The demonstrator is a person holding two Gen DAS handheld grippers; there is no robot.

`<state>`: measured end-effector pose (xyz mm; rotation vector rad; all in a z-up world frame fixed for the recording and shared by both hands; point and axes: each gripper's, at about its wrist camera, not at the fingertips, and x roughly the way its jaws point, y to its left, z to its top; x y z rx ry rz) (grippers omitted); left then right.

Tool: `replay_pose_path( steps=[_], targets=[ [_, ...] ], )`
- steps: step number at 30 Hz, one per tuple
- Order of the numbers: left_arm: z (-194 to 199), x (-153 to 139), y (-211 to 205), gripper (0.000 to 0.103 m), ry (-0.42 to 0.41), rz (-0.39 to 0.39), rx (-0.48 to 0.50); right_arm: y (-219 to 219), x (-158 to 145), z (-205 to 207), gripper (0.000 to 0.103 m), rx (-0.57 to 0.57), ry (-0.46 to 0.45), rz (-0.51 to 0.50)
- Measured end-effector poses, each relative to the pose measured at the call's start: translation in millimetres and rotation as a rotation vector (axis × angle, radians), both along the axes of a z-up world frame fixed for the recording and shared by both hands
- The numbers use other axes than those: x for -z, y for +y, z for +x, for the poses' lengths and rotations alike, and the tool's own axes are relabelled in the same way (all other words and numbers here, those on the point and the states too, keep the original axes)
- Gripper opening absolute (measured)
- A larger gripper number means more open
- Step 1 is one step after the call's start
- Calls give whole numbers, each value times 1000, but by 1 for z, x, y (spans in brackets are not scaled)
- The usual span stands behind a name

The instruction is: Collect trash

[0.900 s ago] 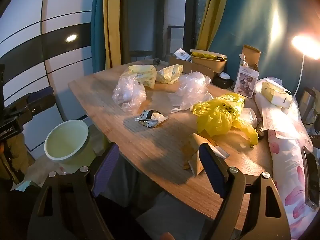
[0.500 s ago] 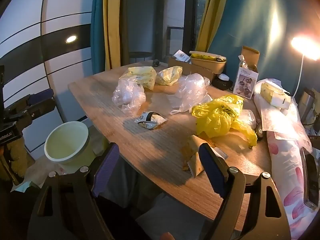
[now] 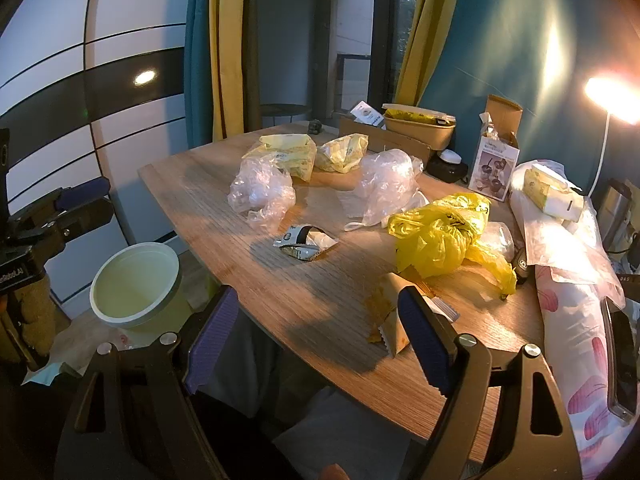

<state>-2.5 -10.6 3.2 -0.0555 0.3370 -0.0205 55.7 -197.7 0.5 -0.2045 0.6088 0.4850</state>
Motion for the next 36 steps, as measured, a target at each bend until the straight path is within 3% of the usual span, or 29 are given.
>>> replay_pose_path(
  steps=[36],
  targets=[
    [3,4,-5,71,19,17,28,-2,-4,0,82,4,-7,3]
  ],
)
